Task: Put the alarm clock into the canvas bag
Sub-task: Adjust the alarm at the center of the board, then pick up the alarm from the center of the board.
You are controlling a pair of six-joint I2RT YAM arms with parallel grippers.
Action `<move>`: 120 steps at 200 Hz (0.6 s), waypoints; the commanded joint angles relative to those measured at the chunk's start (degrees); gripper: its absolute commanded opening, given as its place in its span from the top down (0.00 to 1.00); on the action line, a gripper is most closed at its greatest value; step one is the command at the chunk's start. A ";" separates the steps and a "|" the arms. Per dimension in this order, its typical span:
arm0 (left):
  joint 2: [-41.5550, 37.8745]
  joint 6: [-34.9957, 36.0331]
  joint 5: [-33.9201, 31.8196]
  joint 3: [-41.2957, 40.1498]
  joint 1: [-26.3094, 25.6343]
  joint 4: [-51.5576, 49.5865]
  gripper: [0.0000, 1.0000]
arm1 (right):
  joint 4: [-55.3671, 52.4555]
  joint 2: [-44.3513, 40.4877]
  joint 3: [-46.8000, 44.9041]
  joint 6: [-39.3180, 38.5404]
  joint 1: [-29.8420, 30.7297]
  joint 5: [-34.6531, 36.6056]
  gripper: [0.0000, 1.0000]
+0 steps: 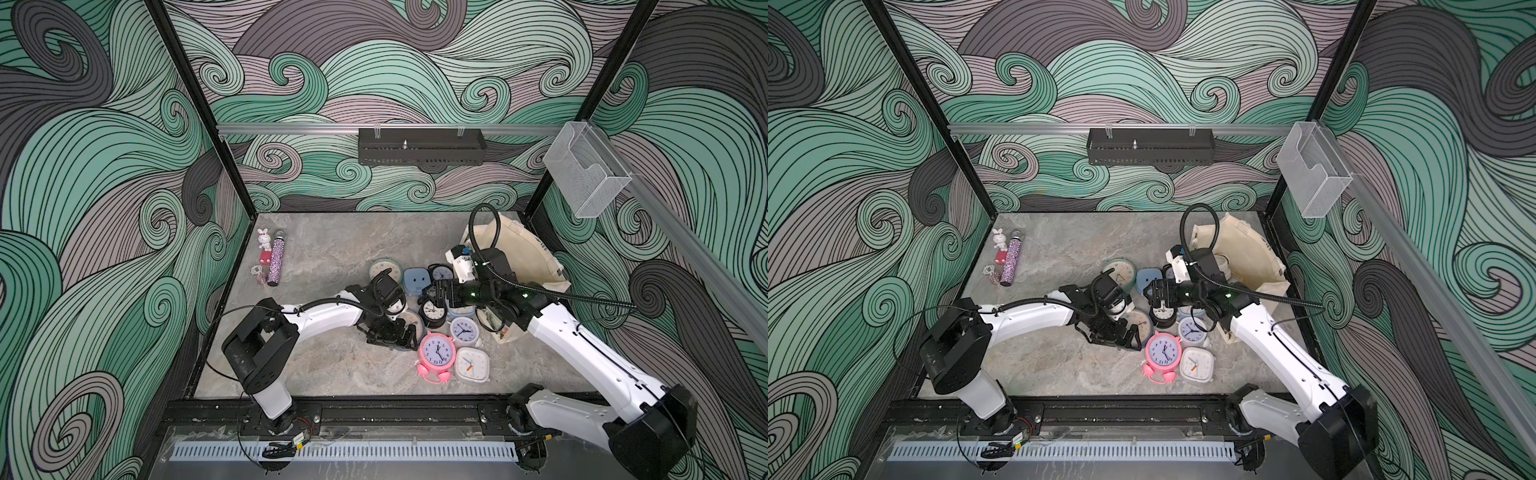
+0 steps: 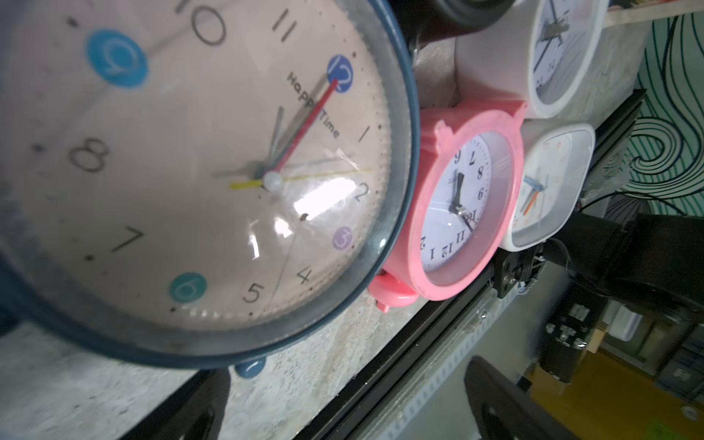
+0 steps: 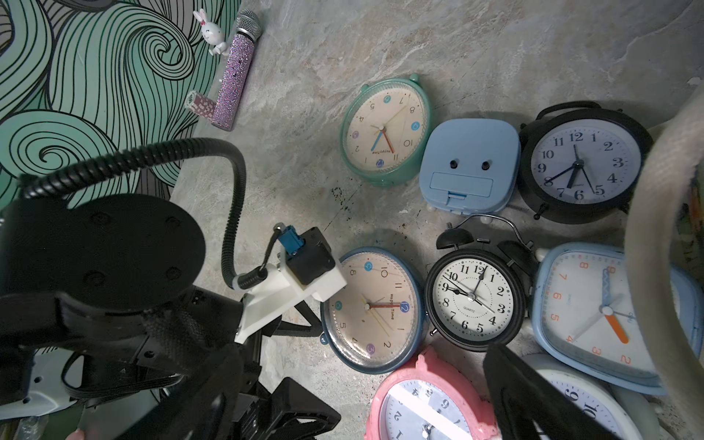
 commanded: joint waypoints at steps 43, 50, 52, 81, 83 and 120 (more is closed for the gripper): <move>-7.41 26.32 -19.62 3.92 0.14 -15.08 0.01 | 3.14 -3.78 -2.58 0.51 0.26 -1.45 0.00; -8.38 29.05 -20.59 2.49 0.14 -12.48 0.01 | 3.62 -4.31 -3.10 1.12 0.23 -1.83 0.00; -8.64 29.81 -20.76 2.06 0.14 -11.72 0.01 | 3.83 -4.43 -3.26 1.29 0.22 -1.89 0.00; -12.21 39.85 -21.57 -4.64 0.19 0.11 0.01 | 4.32 -7.60 -5.65 2.92 0.32 -1.40 0.00; -12.21 40.38 -21.53 -4.95 0.21 0.55 0.01 | 4.05 -7.82 -5.68 3.15 0.33 -1.39 0.00; -9.73 47.86 -20.60 -4.68 0.30 2.26 0.01 | 0.19 -9.95 -7.10 5.32 -0.82 -8.62 0.00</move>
